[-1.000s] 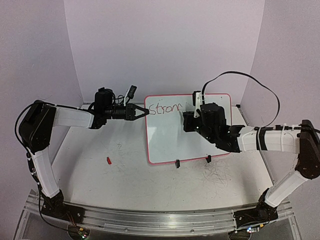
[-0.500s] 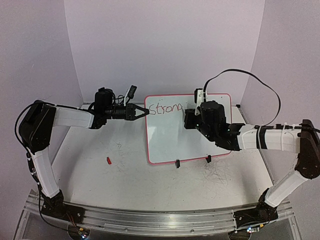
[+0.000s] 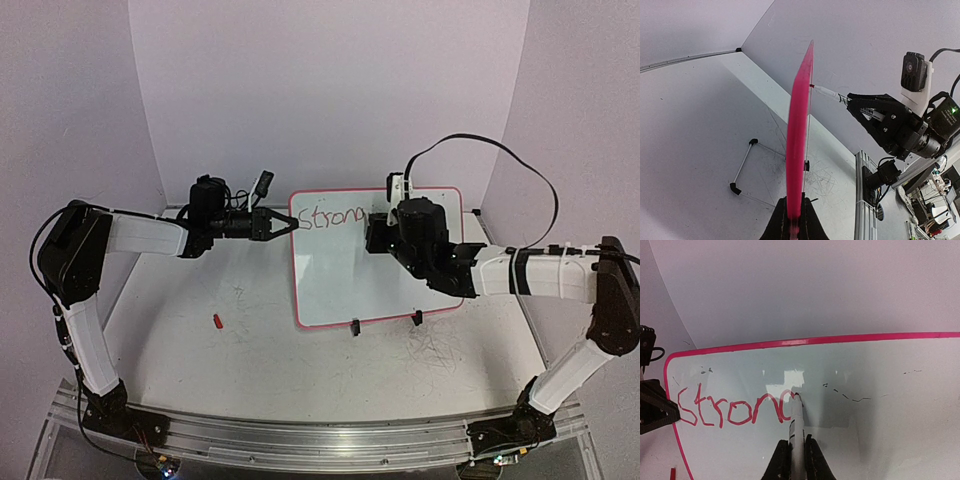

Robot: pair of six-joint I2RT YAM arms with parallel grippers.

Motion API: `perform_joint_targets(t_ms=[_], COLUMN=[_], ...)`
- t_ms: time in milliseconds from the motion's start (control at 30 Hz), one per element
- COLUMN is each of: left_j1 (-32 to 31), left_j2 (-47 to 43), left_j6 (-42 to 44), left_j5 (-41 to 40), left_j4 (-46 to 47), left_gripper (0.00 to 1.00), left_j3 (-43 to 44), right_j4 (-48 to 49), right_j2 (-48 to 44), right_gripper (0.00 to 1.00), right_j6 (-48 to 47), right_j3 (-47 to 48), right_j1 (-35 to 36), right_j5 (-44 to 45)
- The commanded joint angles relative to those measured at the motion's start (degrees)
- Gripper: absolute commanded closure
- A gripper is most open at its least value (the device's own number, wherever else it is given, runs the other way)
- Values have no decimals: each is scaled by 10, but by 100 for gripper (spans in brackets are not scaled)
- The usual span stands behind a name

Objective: Write a sentence on the whiteboard

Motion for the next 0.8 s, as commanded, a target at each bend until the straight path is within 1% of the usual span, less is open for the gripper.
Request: perform_joint_targets(t_ms=[0,767], left_j1=[-20,-21], left_j2=[-21,-26], left_j6=[7,7], left_j5=[15,14], left_j4=[6,6], left_gripper=[100,100], left_j3=[1,0], right_j4=[-6,-38], right_j2=[-14,-32], right_gripper=[100,100], right_j6=[11,48], right_j3=[-13,-59], right_j1=[1,37], right_j5=[0,1])
